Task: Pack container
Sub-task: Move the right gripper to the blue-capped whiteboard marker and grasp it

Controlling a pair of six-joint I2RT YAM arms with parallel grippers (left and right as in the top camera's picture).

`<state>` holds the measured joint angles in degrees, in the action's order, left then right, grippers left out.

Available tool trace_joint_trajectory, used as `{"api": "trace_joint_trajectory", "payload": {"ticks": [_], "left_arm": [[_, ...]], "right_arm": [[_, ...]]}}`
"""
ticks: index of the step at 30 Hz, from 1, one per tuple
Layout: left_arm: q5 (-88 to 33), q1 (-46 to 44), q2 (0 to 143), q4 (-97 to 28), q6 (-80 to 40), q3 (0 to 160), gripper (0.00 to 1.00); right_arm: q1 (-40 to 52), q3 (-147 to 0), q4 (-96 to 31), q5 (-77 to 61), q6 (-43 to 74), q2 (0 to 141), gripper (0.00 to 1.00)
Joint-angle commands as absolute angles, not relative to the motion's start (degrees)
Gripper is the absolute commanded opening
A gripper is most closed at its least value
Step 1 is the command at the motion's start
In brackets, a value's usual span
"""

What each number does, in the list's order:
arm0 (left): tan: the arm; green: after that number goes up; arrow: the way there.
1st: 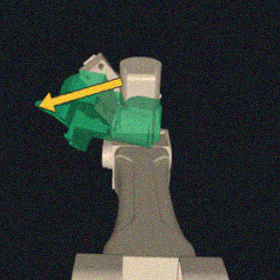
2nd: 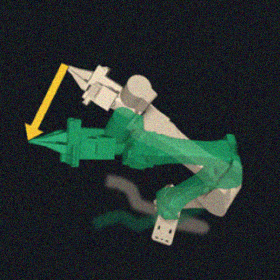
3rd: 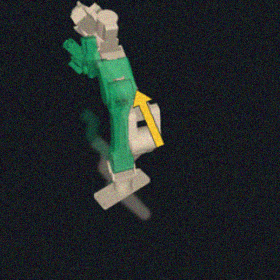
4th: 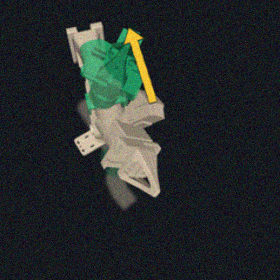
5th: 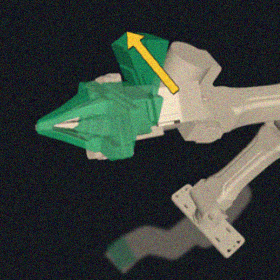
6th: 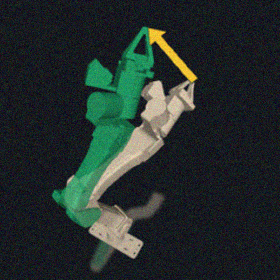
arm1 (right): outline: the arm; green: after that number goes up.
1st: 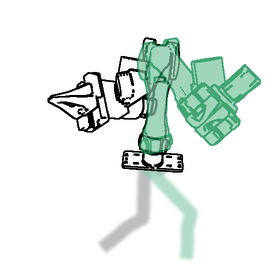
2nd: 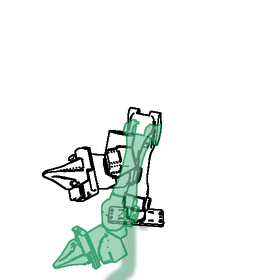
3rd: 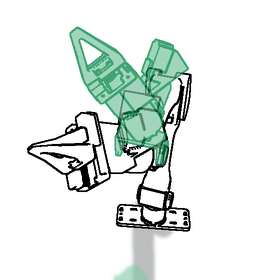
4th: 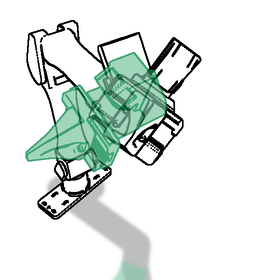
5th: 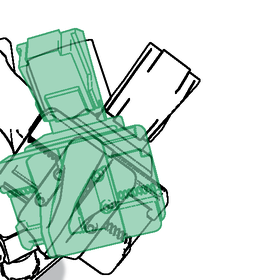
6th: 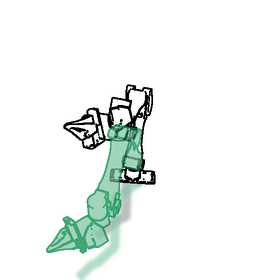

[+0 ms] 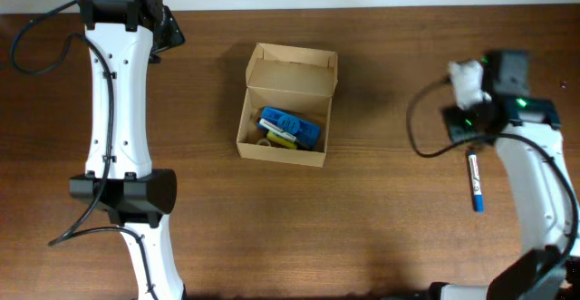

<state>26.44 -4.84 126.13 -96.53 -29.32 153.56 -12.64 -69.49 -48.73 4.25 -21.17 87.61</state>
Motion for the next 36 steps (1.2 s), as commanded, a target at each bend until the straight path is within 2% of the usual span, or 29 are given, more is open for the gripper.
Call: {"api": "trace_joint_trajectory", "payload": {"ticks": [1,8,13,18,28,33,36], "left_arm": [[27.22,-4.71,125.89,-96.66,-28.60,154.01,1.00],[27.22,-4.71,125.89,-96.66,-28.60,154.01,1.00],[27.22,-4.71,125.89,-96.66,-28.60,154.01,1.00],[27.22,-4.71,125.89,-96.66,-28.60,154.01,1.00],[27.22,-4.71,125.89,-96.66,-28.60,154.01,1.00],[27.22,-4.71,125.89,-96.66,-28.60,154.01,1.00],[27.22,-4.71,125.89,-96.66,-28.60,154.01,1.00]], "right_arm": [[-17.45,-66.94,-48.80,2.37,-15.73,88.82,0.55],[-25.34,-66.63,-47.51,2.61,-19.20,92.23,0.55],[-29.26,-66.63,-47.51,1.52,-17.21,96.49,0.53],[-28.80,-66.63,-47.24,0.03,-17.04,100.88,0.47],[-26.02,-66.52,-48.77,2.79,-15.70,106.91,0.45],[-25.87,-66.52,-48.40,5.28,-13.61,108.16,0.40],[-25.87,-66.52,-48.40,6.33,-12.93,109.06,0.30]]}}
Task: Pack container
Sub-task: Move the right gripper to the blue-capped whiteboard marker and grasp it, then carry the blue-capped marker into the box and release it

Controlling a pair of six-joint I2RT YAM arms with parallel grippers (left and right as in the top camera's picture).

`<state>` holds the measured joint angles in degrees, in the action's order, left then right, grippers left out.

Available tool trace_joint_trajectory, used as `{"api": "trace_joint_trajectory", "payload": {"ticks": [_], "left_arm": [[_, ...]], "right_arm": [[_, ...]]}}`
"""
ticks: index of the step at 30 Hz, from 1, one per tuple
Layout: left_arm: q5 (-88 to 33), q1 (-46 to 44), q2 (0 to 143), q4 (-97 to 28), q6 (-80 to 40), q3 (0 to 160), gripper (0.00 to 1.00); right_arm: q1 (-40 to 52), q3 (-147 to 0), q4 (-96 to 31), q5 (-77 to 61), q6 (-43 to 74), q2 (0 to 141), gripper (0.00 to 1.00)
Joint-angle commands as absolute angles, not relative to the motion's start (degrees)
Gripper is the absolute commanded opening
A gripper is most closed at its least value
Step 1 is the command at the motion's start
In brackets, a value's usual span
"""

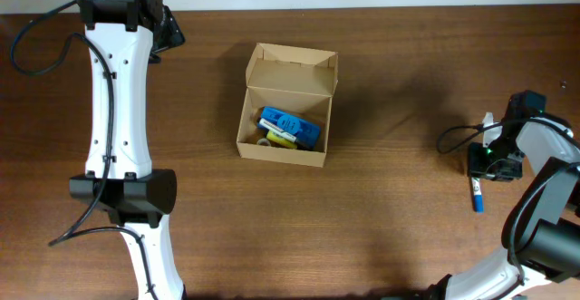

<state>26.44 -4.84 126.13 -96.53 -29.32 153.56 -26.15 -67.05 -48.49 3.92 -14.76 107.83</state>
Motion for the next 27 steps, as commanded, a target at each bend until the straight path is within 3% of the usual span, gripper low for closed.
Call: {"api": "trace_joint_trajectory", "payload": {"ticks": [1,4,16,27], "left_arm": [[27.22,-4.71,125.89,-96.66,-28.60,154.01,1.00],[27.22,-4.71,125.89,-96.66,-28.60,154.01,1.00],[27.22,-4.71,125.89,-96.66,-28.60,154.01,1.00],[27.22,-4.71,125.89,-96.66,-28.60,154.01,1.00]], "right_arm": [[-25.87,-66.52,-48.40,6.33,-12.95,109.30,0.24],[-25.87,-66.52,-48.40,6.31,-12.93,110.06,0.04],[-23.68,-71.40,-50.15,-1.80,-10.37,109.58,0.04],[-11.18,-109.62,-68.84,-8.62,-9.39,107.70,0.04]]}}
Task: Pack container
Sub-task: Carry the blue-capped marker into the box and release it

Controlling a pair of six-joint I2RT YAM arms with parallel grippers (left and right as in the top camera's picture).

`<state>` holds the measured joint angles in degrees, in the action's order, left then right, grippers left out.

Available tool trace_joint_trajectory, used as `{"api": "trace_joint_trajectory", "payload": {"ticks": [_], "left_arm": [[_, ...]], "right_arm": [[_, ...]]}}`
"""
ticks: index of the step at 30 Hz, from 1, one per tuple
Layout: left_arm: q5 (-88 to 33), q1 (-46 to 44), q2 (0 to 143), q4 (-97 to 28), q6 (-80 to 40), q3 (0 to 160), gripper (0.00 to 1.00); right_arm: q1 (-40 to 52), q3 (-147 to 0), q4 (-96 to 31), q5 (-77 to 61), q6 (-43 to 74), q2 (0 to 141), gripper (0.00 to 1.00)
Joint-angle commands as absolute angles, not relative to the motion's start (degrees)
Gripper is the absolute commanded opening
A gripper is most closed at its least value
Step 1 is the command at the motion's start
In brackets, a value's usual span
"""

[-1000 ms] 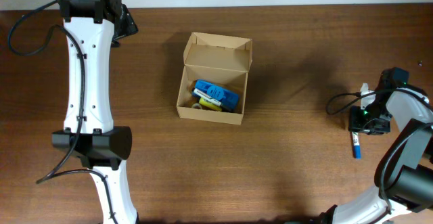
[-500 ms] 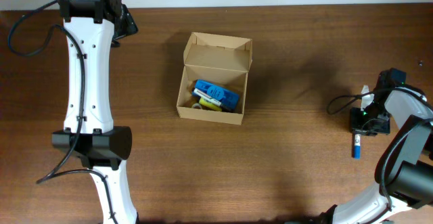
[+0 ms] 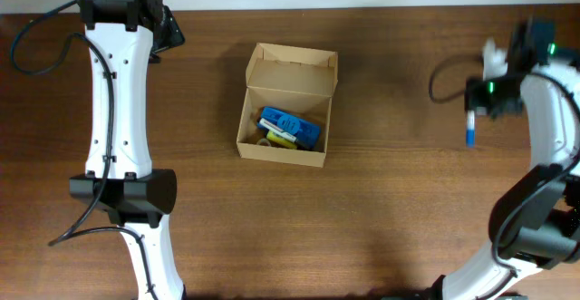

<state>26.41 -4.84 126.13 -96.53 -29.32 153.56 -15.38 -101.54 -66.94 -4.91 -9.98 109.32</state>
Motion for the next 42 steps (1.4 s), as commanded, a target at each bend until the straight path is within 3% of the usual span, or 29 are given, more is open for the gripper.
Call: {"api": "trace_joint_trajectory", "payload": {"ticks": [1,7,13,18,30,42], "left_arm": [[27.22,-4.71,125.89,-96.66,-28.60,154.01,1.00],[27.22,-4.71,125.89,-96.66,-28.60,154.01,1.00],[27.22,-4.71,125.89,-96.66,-28.60,154.01,1.00],[27.22,-4.71,125.89,-96.66,-28.60,154.01,1.00],[27.22,-4.71,125.89,-96.66,-28.60,154.01,1.00],[27.22,-4.71,125.89,-96.66,-28.60,154.01,1.00]], "right_arm": [[-8.80,-113.69,-70.24,-9.52,-10.81,107.70,0.04],[8.60,-127.00,-74.41,-9.74,-22.87,107.70,0.04],[26.94,-127.39,-74.81,-8.21,-39.46,109.34,0.04],[36.36,-127.39,-75.31,1.15,-42.46,114.43,0.03],[40.47,-127.39,-78.52,3.33,-45.01,130.28,0.04],[39.07,-123.13,-73.93,-1.30,-44.97,135.50,0.04]]}}
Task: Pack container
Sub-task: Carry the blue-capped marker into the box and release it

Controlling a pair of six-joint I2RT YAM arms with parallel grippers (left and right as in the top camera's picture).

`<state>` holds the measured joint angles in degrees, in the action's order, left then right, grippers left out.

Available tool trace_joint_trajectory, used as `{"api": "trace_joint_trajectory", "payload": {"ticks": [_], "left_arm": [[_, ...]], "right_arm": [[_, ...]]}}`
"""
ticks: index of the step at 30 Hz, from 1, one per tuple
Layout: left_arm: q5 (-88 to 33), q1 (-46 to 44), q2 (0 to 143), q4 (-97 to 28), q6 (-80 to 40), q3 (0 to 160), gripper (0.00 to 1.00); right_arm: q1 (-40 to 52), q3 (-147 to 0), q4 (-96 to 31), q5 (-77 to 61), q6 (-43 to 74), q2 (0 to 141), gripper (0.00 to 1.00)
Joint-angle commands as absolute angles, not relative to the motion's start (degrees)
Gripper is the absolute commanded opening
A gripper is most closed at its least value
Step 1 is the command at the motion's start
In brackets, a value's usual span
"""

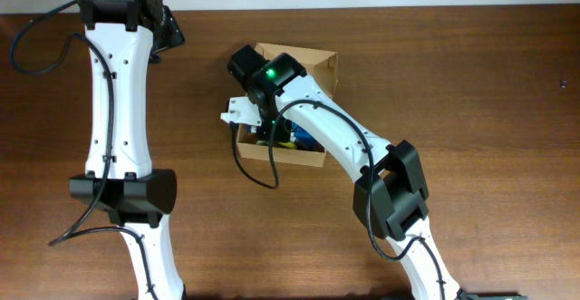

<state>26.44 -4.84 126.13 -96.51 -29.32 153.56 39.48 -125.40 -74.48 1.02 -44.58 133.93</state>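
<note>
An open cardboard box (323, 70) stands at the middle of the table, its lid flap up at the far side. Blue and yellow items (305, 138) lie inside it. My right arm reaches across the table, its wrist (265, 75) over the box's left half. My right gripper (266, 126) points down into the box and is mostly hidden under the wrist, so its jaws cannot be made out. The blue-capped marker does not show anywhere on the table. My left gripper (170, 30) rests at the far left edge, far from the box.
The left arm (118, 110) stretches along the left side of the table from front to back. The right arm's elbow (391, 189) hangs over the wood in front and to the right of the box. A black cable loops by the box's front left corner (246, 159).
My right arm has moved from the far right of the table to over the left half of the box. The marker it held there is no longer in sight.
The marker lay on the table at the right with my right gripper just behind it. Then the gripper was down at the marker's top end. Then it held the marker off the table at the far right. Now it is at the box.
</note>
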Motion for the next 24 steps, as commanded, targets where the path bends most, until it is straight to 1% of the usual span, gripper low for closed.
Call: {"api": "trace_joint_trajectory", "payload": {"ticks": [1,5,9,10,11,12,13,14,16,19,24], "left_arm": [[27.22,-4.71,125.89,-96.66,-28.60,154.01,1.00],[27.22,-4.71,125.89,-96.66,-28.60,154.01,1.00],[27.22,-4.71,125.89,-96.66,-28.60,154.01,1.00],[27.22,-4.71,125.89,-96.66,-28.60,154.01,1.00],[27.22,-4.71,125.89,-96.66,-28.60,154.01,1.00],[27.22,-4.71,125.89,-96.66,-28.60,154.01,1.00],[27.22,-4.71,125.89,-96.66,-28.60,154.01,1.00],[27.22,-4.71,125.89,-96.66,-28.60,154.01,1.00],[27.22,-4.71,125.89,-96.66,-28.60,154.01,1.00],[27.22,-4.71,125.89,-96.66,-28.60,154.01,1.00],[27.22,-4.71,125.89,-96.66,-28.60,154.01,1.00]], "right_arm": [[39.07,-121.95,-73.30,-1.28,-44.95,135.50,0.04],[38.96,-117.99,-71.33,-1.30,-44.45,135.50,0.04],[38.92,-117.16,-70.59,-1.26,-44.07,135.50,0.04],[38.92,-117.16,-70.52,-1.21,-43.99,135.48,0.07],[38.92,-117.23,-70.46,-0.82,-43.27,135.46,0.14],[38.92,-117.32,-70.43,-0.34,-42.35,135.41,0.27],[38.92,-117.32,-70.39,0.19,-41.19,135.37,0.35],[38.92,-117.32,-70.37,0.73,-40.18,135.26,0.36],[38.92,-117.32,-70.41,1.85,-38.35,134.65,0.43],[38.92,-117.32,-70.41,2.46,-38.26,132.35,0.48],[38.92,-117.32,-70.02,3.99,-37.34,125.64,0.49]]}}
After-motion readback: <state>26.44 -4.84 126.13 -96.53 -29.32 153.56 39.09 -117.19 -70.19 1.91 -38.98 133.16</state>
